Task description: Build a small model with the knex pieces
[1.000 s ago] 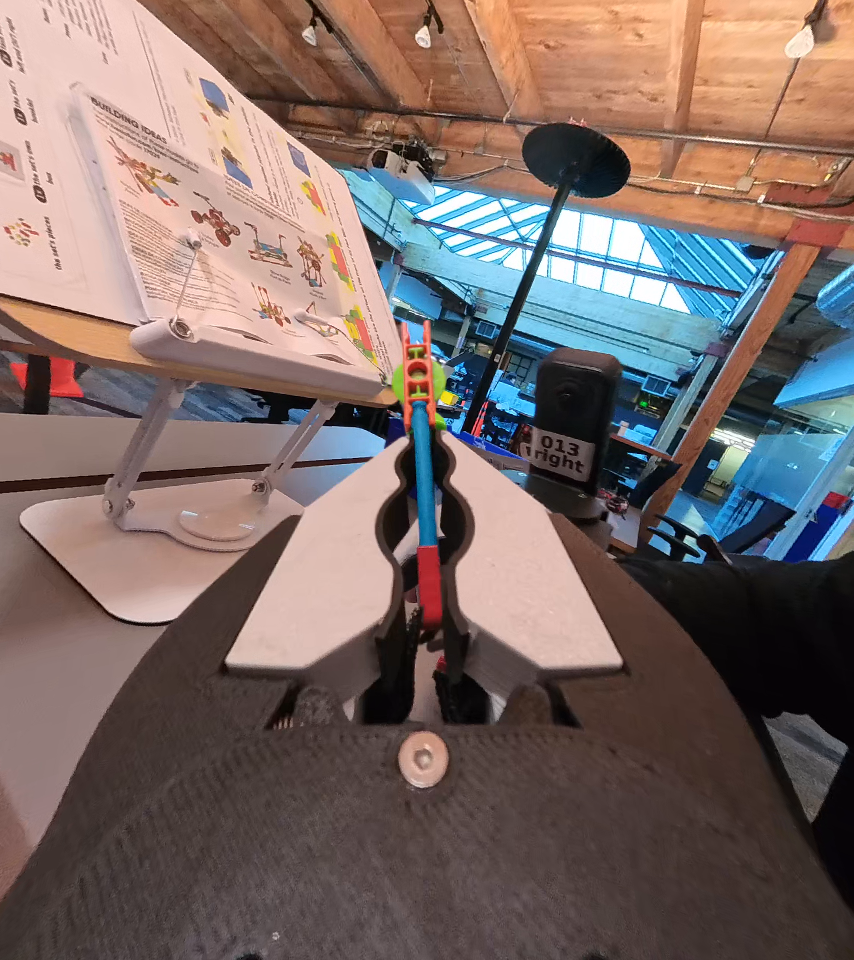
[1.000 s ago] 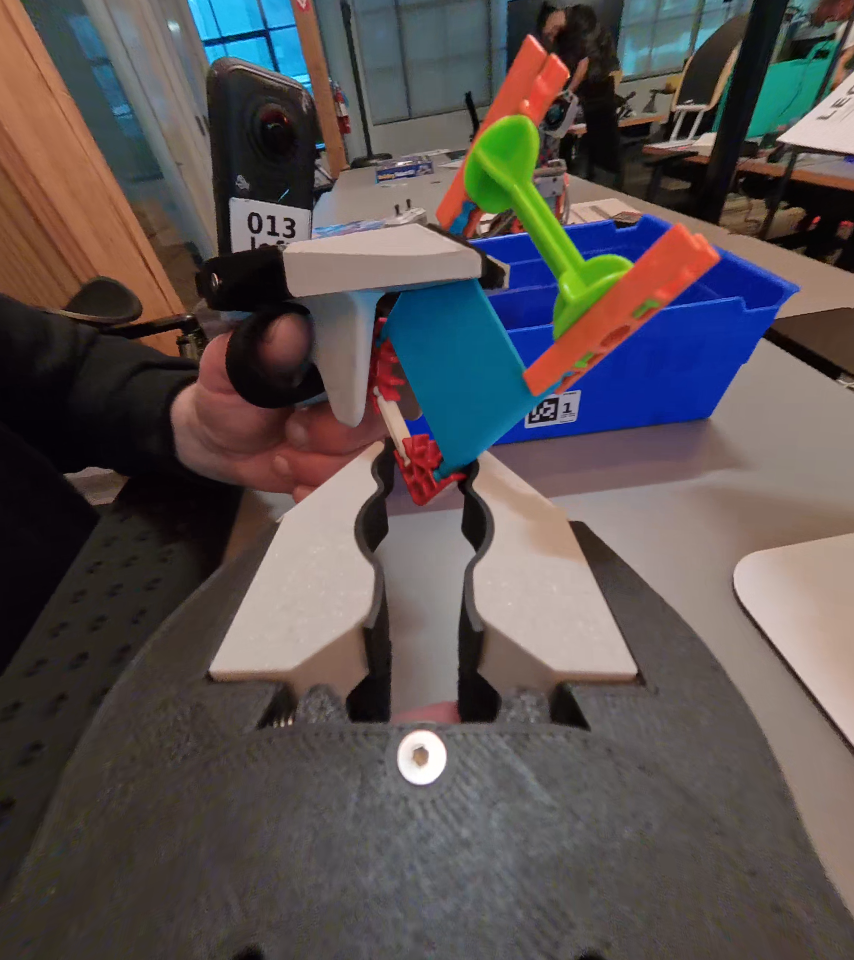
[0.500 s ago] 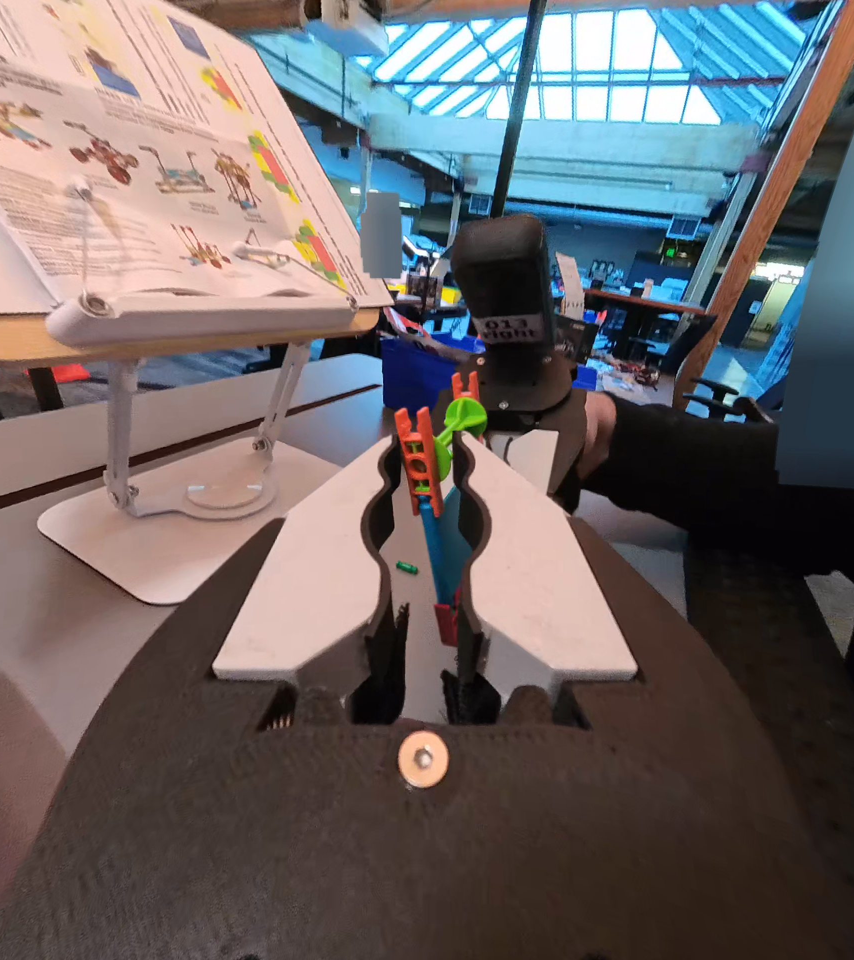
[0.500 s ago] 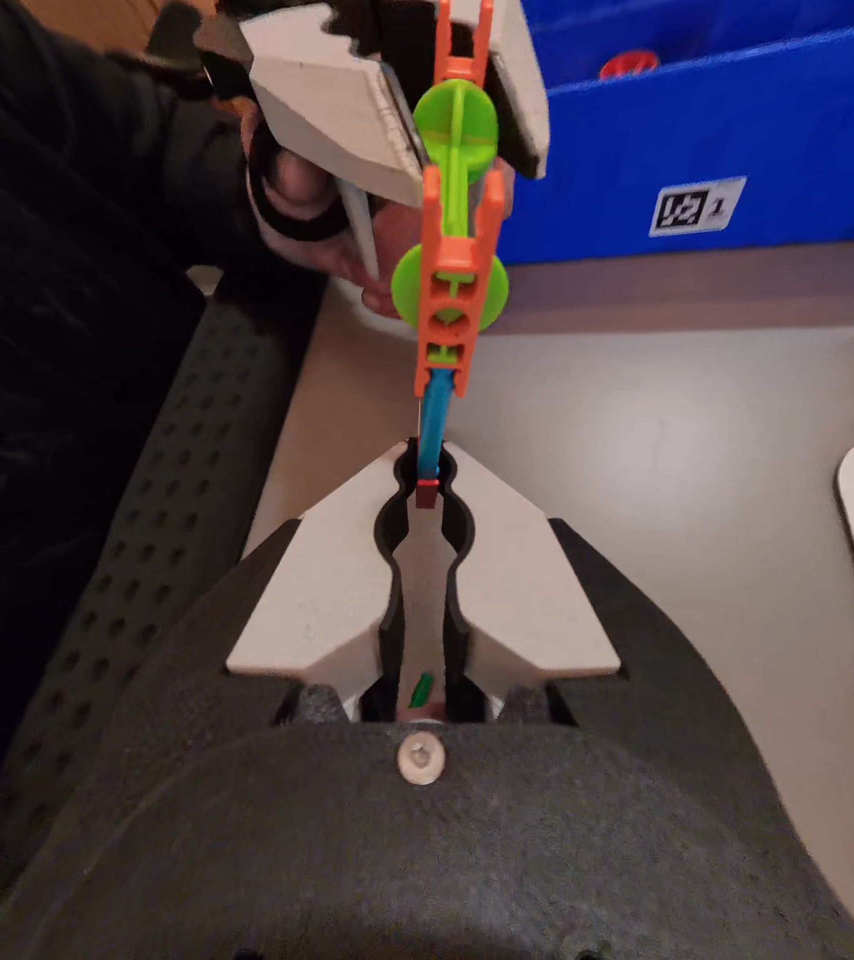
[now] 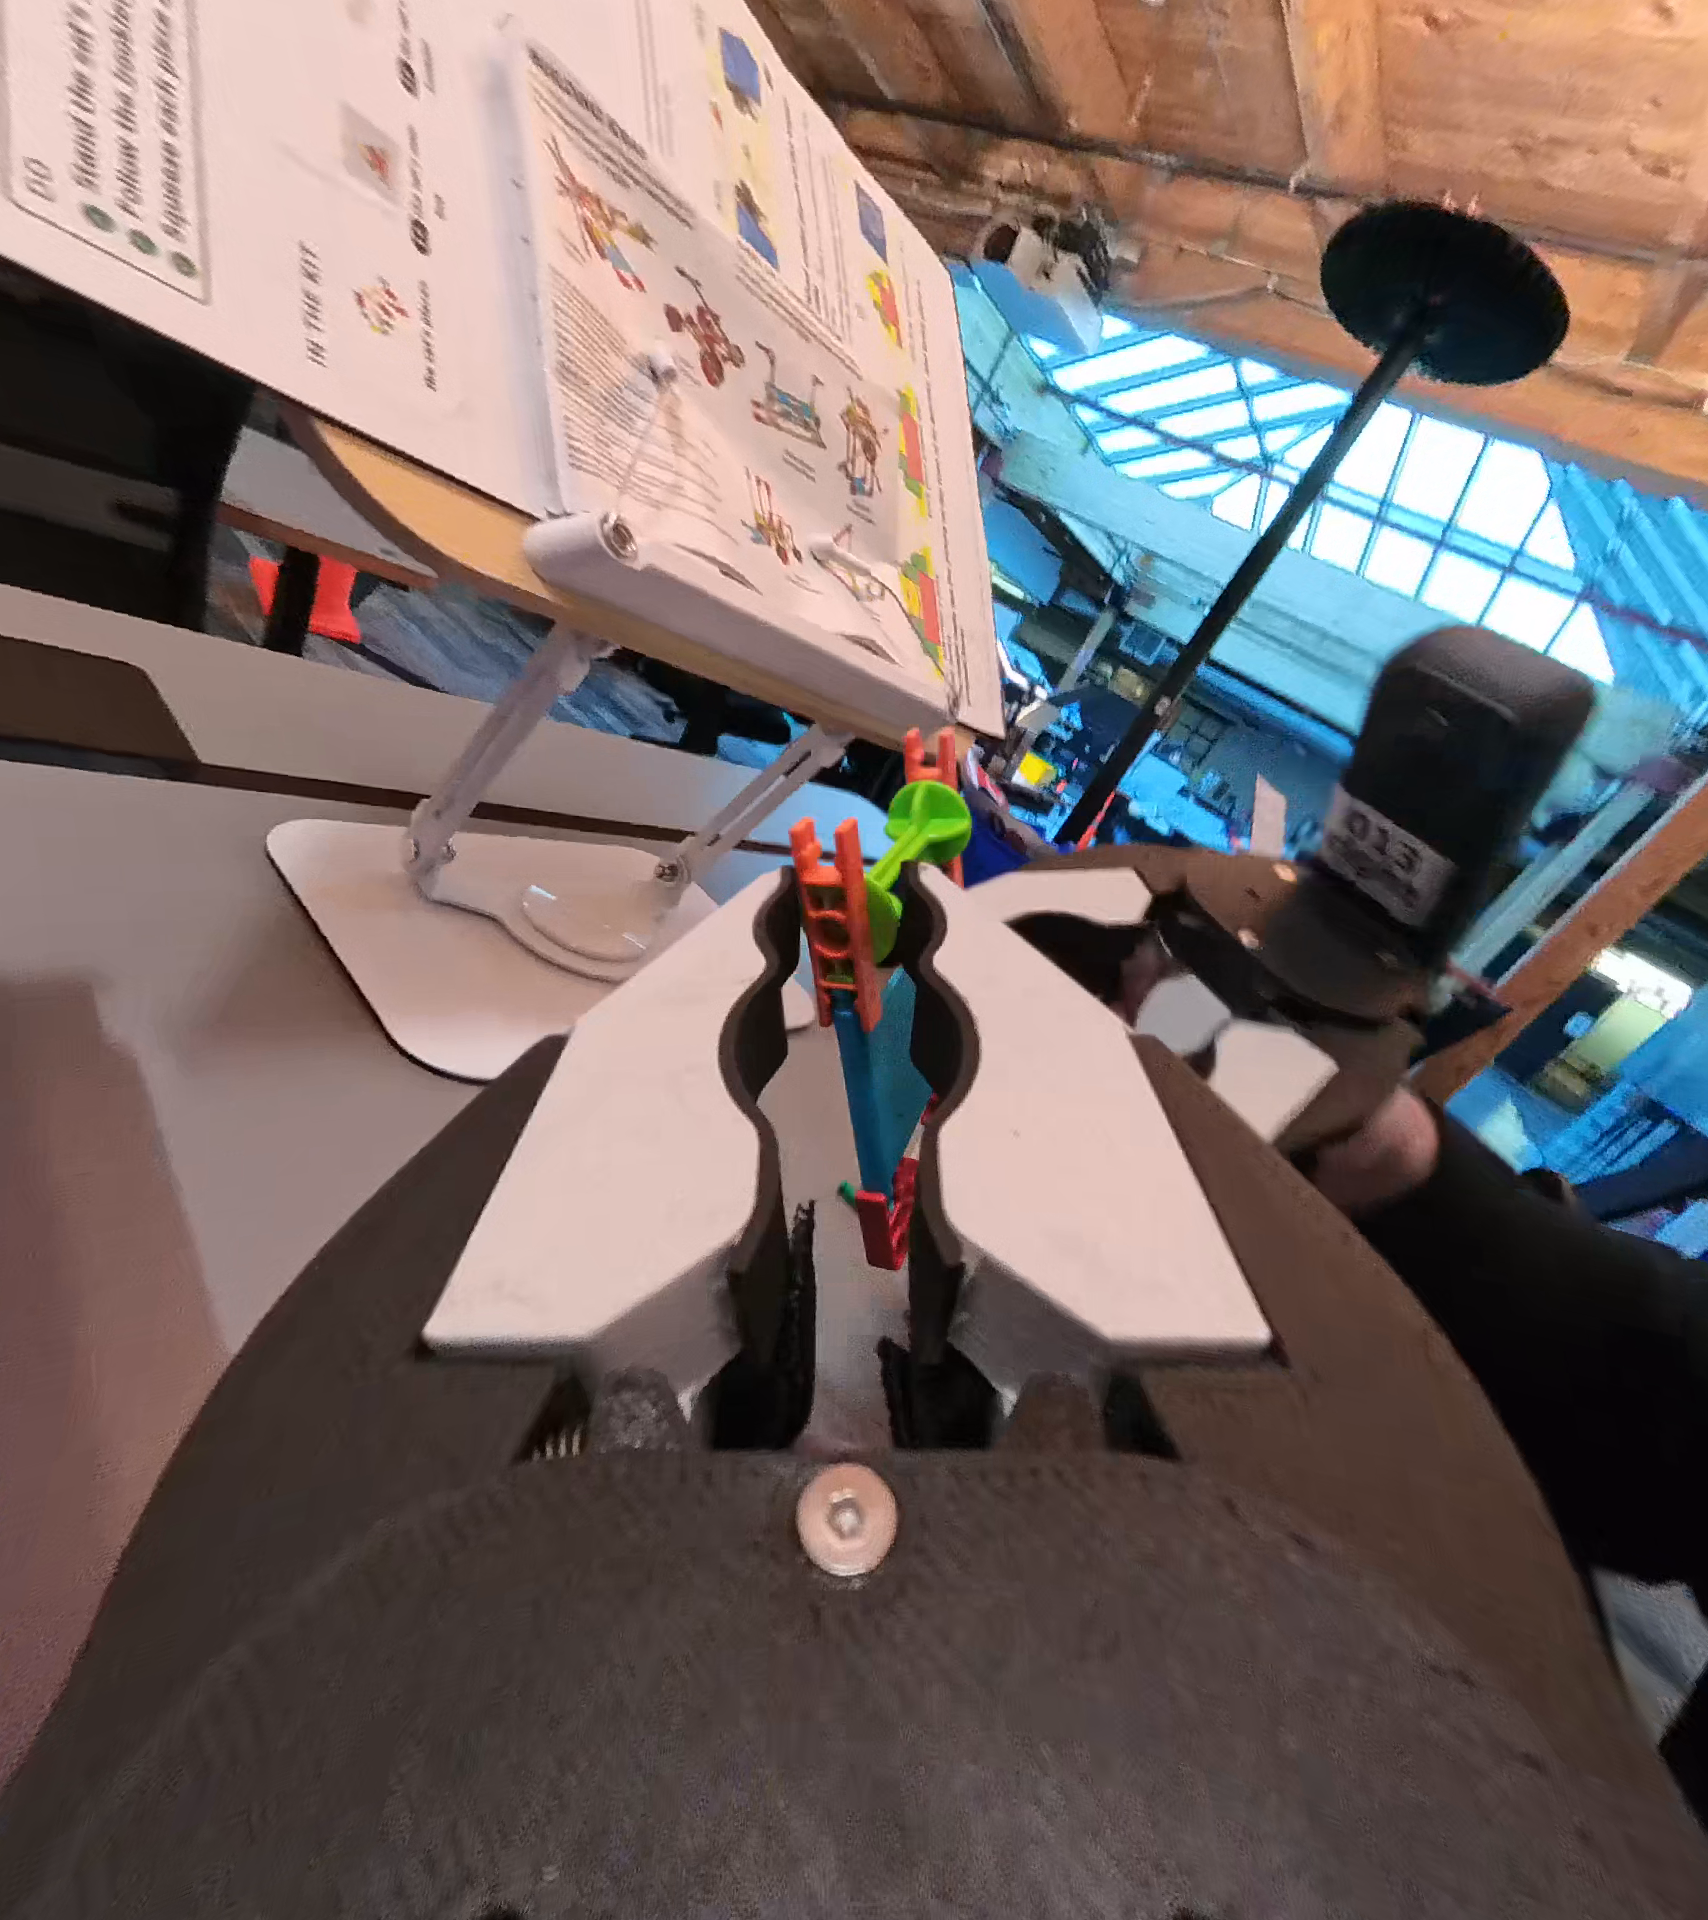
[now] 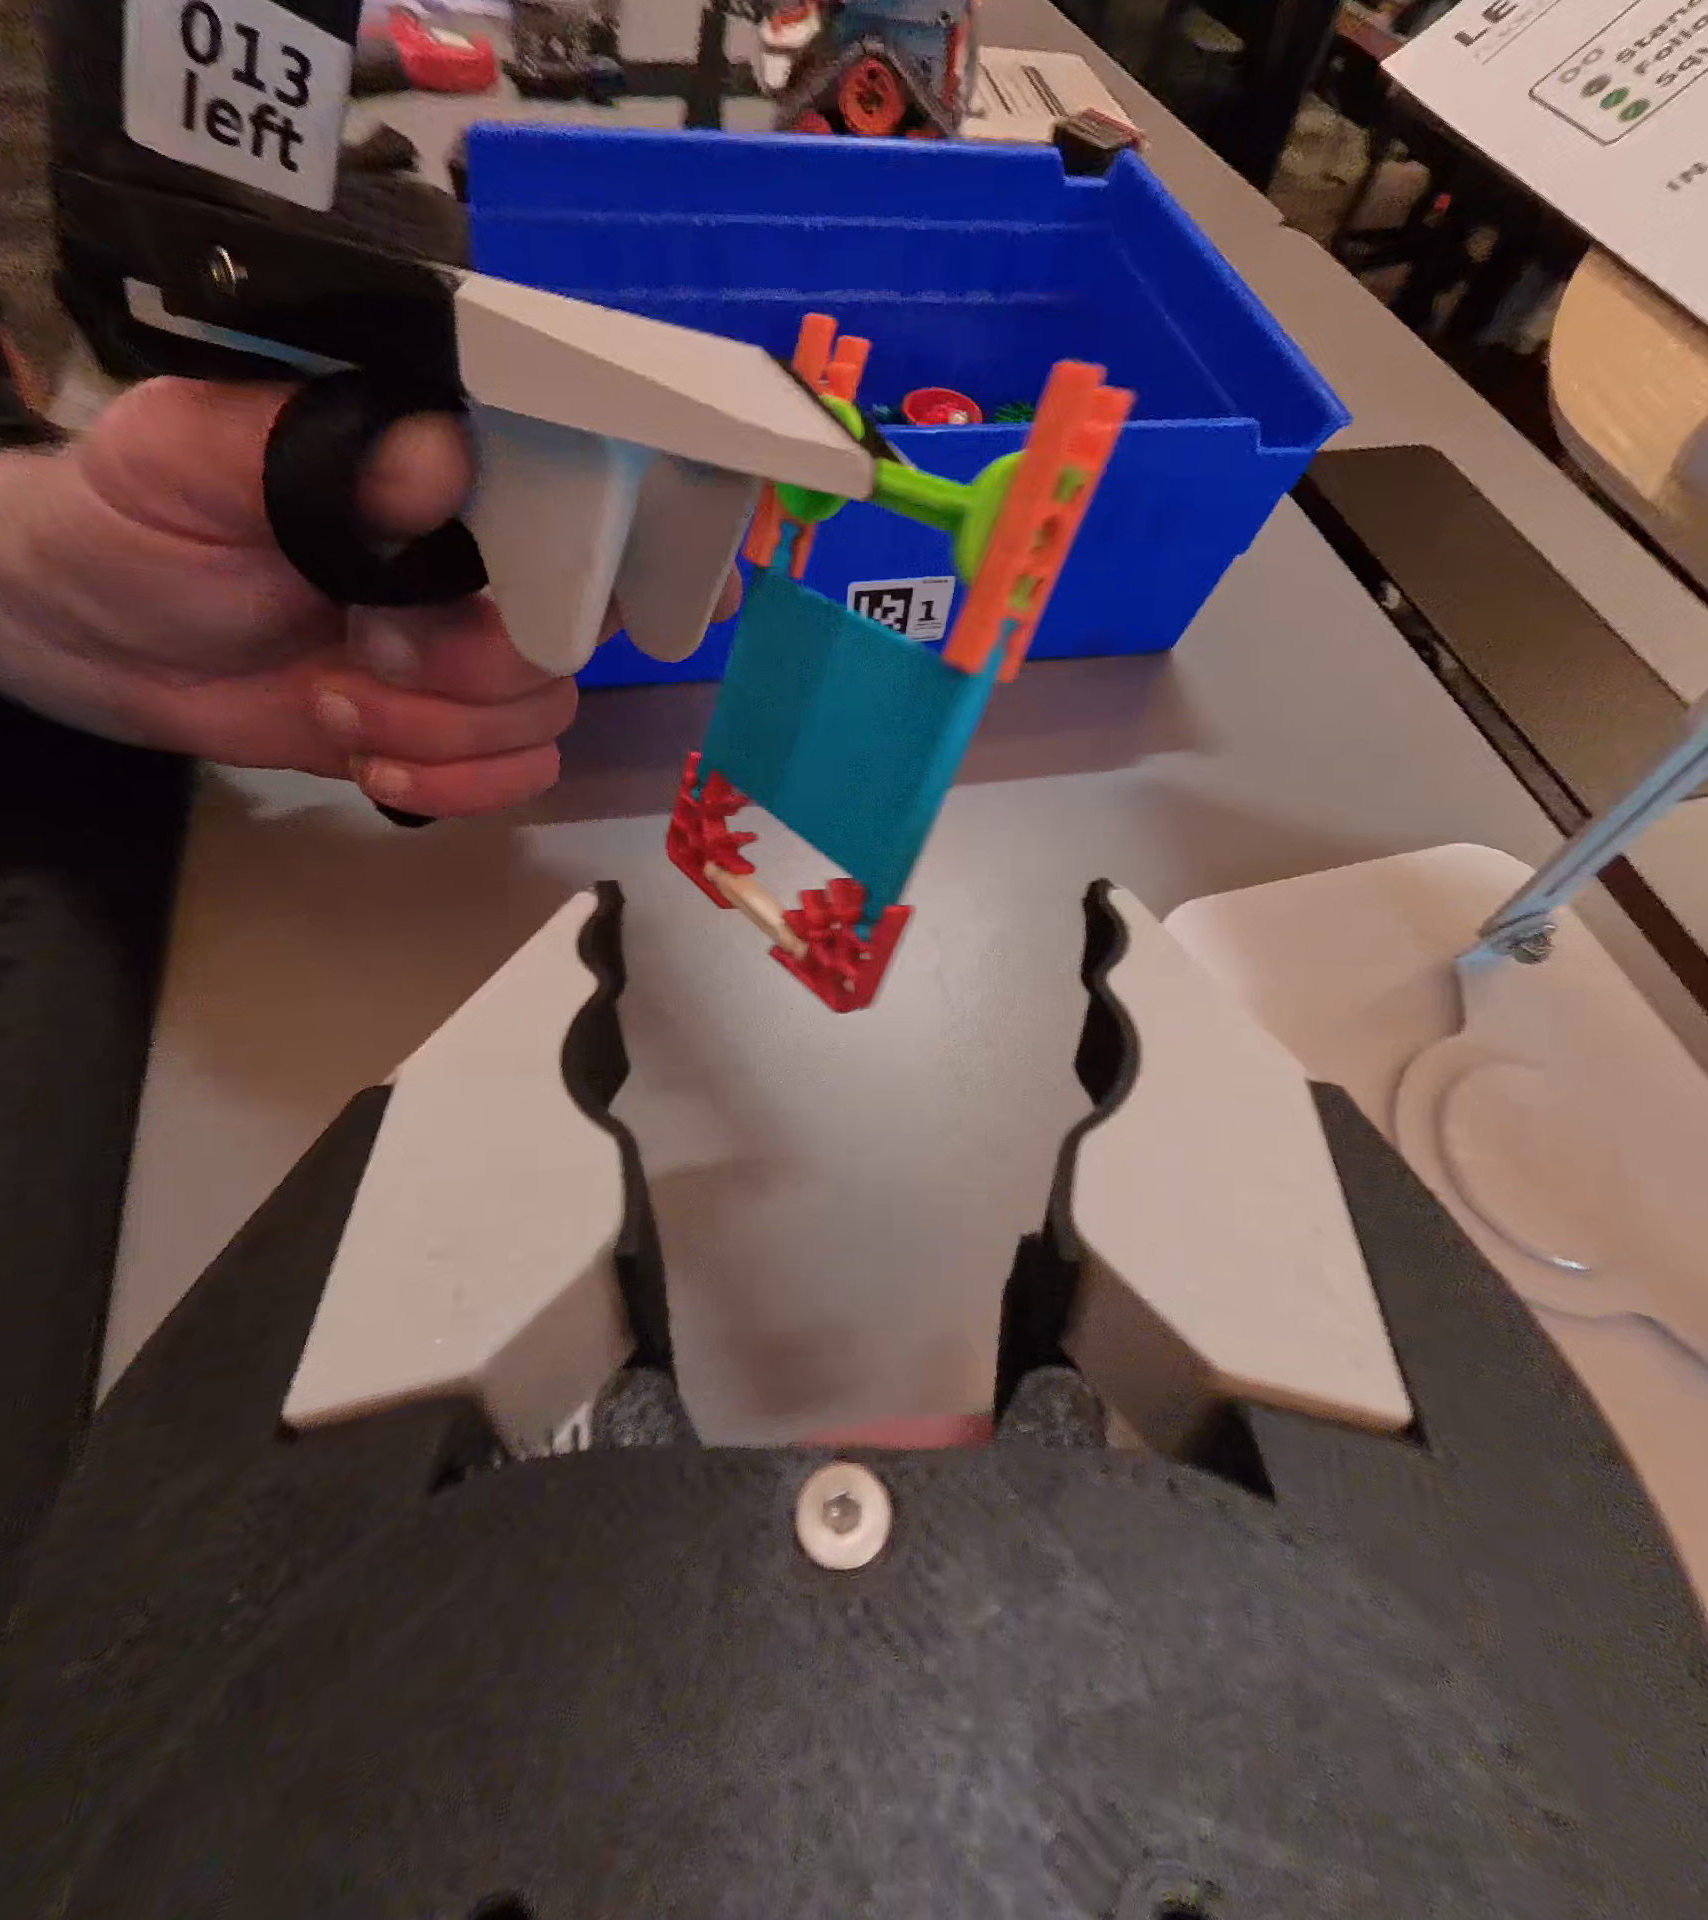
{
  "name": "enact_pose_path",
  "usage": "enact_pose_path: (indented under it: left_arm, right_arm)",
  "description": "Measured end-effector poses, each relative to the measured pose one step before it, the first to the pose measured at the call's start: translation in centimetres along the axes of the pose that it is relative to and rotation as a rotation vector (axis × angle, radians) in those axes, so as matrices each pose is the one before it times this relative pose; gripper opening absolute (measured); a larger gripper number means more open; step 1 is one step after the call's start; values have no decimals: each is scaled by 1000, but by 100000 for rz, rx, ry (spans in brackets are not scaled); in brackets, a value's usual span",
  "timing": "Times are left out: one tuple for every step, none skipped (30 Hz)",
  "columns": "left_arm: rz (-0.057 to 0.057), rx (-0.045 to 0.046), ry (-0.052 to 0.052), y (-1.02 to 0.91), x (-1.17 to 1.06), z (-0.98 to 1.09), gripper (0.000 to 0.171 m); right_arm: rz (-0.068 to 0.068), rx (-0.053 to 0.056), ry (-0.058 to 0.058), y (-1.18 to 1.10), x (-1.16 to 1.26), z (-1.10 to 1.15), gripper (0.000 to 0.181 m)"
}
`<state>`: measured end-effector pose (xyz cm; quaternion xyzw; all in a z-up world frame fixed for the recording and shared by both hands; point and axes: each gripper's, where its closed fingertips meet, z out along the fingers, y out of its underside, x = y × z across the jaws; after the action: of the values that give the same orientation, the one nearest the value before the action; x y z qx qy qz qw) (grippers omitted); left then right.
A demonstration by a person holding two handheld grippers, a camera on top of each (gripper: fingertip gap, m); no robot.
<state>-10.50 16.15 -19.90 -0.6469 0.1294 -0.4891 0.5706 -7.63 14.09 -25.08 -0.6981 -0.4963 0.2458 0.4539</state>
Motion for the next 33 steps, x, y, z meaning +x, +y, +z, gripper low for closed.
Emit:
enact_pose_path:
  left_arm:
    - [-2115, 1324, -468, -152, -140, -5, 17]
    - [-149, 972, -484, -53, -60, 11, 17]
    - [318, 516, 240, 7, 90, 21, 17]
    - [-215, -921, -17, 227, 78, 74, 17]
    - [232, -1212, -552, 348, 43, 82, 17]
    - [201, 781, -739, 26, 36, -37, 17]
    - [620, 1228, -185, -233, 69, -155, 17]
    - [1268, -1059, 231, 16, 136, -65, 17]
    - [622, -1494, -128, 210, 83, -20, 17]
    - [61, -351, 107, 137, 137, -61, 17]
    - [128, -657, 1047, 105, 314, -79, 17]
    - [462, -1980, -1380, 185, 2, -117, 23]
    - [1363, -283, -593, -52, 85, -280, 25]
    - [993, -158, 724, 40, 292, -297, 23]
    - [782, -1199, 20, 273, 222, -212, 22]
    - [1736, -1667, -681, 313, 122, -228, 20]
    - [2148, -365, 182, 113, 227, -276, 19]
    - [1466, -751, 498, 82, 194, -314, 19]
    - [907, -2361, 336, 259, 142, -304, 18]
    - [1890, -1816, -155, 246, 82, -388, 19]
    - [2497, -554, -1402, 61, -32, -528, 22]
    - [3438, -469, -1638, -190, -39, -661, 20]
    - [4710, -1054, -169, -386, 146, -772, 19]
    - [5131, 259, -1362, -767, -46, -902, 18]
    - [6567, 463, -5086, -1049, -705, -932, 19]
    - [8282, -1932, -4827, -982, -987, -812, 18]
    - [7294, -4303, -2159, -689, -1010, -633, 16]
    - [6590, -7729, -455, -42, -1118, -376, 16]
    - [6831, -11164, -1478, 783, -1523, -163, 17]
    - [6522, -12401, -3347, 1394, -1908, 134, 16]
    - [2978, -10484, -3378, 1475, -1923, 541, 12]
    - [-1445, -8763, 213, 1352, -1388, 909, 11]
    - [-2078, -8157, 488, 1290, -1325, 1144, 11]
  right_arm:
    - [-1415, -1518, 5410, -71, -243, 456, 93]
    - [-1510, -2592, 5352, 244, -257, 665, 98]
    - [-1960, -2514, 5063, 284, -169, 705, 104]
    - [-1676, 686, 4238, -162, -89, 515, 105]
    - [-69, 1802, 1501, -281, -201, 340, 98]
    - [1366, 1354, -323, -171, -120, 154, 87]
    - [1171, 1746, -1167, -181, 101, -54, 72]
    - [799, 929, -2199, -59, 128, -156, 69]
    - [1632, 414, -3382, -12, 39, -221, 64]
    - [2516, 1487, -4038, -158, -14, -348, 59]
    - [2206, 1622, -3409, -160, 59, -405, 51]
    - [886, 1417, -4654, -110, -150, -426, 31]
    - [762, 1768, -6248, -183, -410, -421, 4]
    - [1770, 319, -4404, -33, -249, -283, 0]
    - [897, -1491, -3339, 208, -264, -80, 0]
    - [-965, -1204, -4535, 185, -626, 13, 0]
    - [-970, -261, -2679, 35, -455, 33, 0]
    - [-760, -793, -1061, 90, -220, 36, 0]
    - [-1805, -2123, -2296, 277, -415, 28, 0]
    - [-2554, -3228, -2677, 437, -479, -35, 0]
    - [-2638, -3663, -680, 493, -198, -63, 0]
    - [-3013, -4041, 394, 582, -98, -12, 0]
    - [-3586, -4246, -198, 610, -271, 52, 0]
    - [-3292, -2853, 883, 395, -146, 89, 0]
    - [-1505, -1854, 798, 223, -76, 150, 0]
    - [-607, -1752, -1549, 218, -368, 219, 0]
    - [-1344, -1120, -1843, 133, -407, 229, 0]
    - [-1437, -429, 338, 8, -80, 201, 0]
    - [-927, -595, 707, 18, 18, 185, 0]
    - [-1218, -1036, -590, 110, -210, 177, 0]
    - [-1555, -971, -15, 124, -163, 152, 0]
    - [-1119, -921, 1061, 157, 1, 159, 0]
    - [-794, -797, 351, 158, -113, 146, 0]
